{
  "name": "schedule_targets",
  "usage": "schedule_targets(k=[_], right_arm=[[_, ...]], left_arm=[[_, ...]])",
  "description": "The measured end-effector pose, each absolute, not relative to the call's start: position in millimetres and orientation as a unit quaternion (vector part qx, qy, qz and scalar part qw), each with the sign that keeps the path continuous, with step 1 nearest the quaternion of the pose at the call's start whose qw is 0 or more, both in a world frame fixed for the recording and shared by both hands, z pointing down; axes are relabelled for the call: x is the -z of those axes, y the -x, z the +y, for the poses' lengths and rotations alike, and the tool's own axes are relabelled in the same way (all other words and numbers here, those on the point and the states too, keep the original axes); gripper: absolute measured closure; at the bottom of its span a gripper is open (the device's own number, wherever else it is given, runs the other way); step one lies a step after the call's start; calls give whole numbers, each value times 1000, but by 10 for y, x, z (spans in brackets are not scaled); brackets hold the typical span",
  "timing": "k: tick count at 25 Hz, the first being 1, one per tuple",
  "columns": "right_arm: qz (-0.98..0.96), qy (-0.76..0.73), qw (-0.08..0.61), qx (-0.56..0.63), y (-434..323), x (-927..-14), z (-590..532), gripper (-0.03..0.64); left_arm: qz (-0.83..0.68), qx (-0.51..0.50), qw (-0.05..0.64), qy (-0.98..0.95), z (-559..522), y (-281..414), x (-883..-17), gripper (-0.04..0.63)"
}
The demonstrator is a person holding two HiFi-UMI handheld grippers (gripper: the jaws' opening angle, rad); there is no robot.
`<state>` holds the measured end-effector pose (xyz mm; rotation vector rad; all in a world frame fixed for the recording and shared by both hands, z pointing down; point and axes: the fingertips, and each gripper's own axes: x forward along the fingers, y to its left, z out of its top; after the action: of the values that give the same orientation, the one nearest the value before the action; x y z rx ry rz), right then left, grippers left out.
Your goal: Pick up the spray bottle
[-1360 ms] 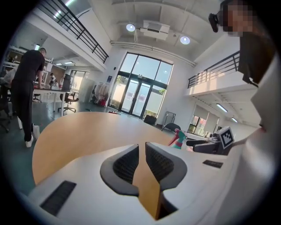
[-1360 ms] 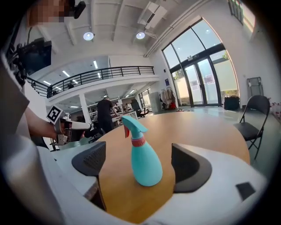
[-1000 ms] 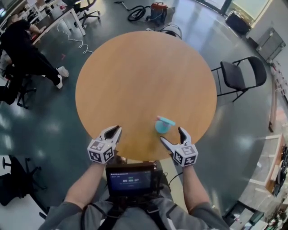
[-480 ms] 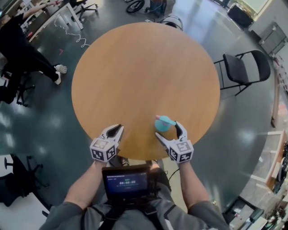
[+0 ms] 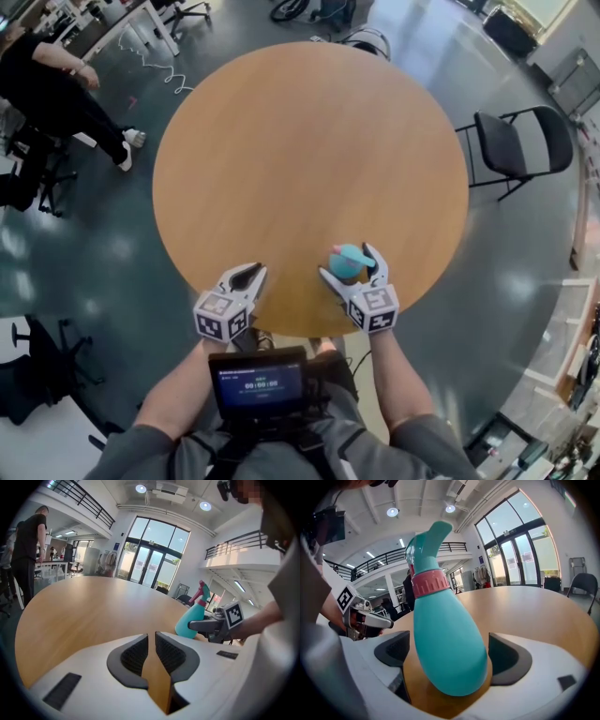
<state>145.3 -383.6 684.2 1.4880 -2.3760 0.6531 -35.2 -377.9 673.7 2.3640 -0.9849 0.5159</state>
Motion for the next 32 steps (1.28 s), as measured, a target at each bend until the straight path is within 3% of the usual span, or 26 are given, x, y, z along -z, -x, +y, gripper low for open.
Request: schedule_targets(k=[17,20,23,32], right_arm=[[-808,-525,146,-226,-1474,-6948,-3965,97],[-809,-527,152,-212,-1444,-6929,-4001,110],[-808,-530,166,-196,-1425,-6930,-4025,166],[-810,-531,146,-202,-1446,-6823,-4031,174]], left_arm=[[-371,-183,269,-870,-3810,372,-6709,551],[-374,-181,268,-869,-3840,433,-6672,558],[-380,-185,268,-866,-3858,495,-6661,569],[-379,-171,264,-870,-3898,503,-6610,577]])
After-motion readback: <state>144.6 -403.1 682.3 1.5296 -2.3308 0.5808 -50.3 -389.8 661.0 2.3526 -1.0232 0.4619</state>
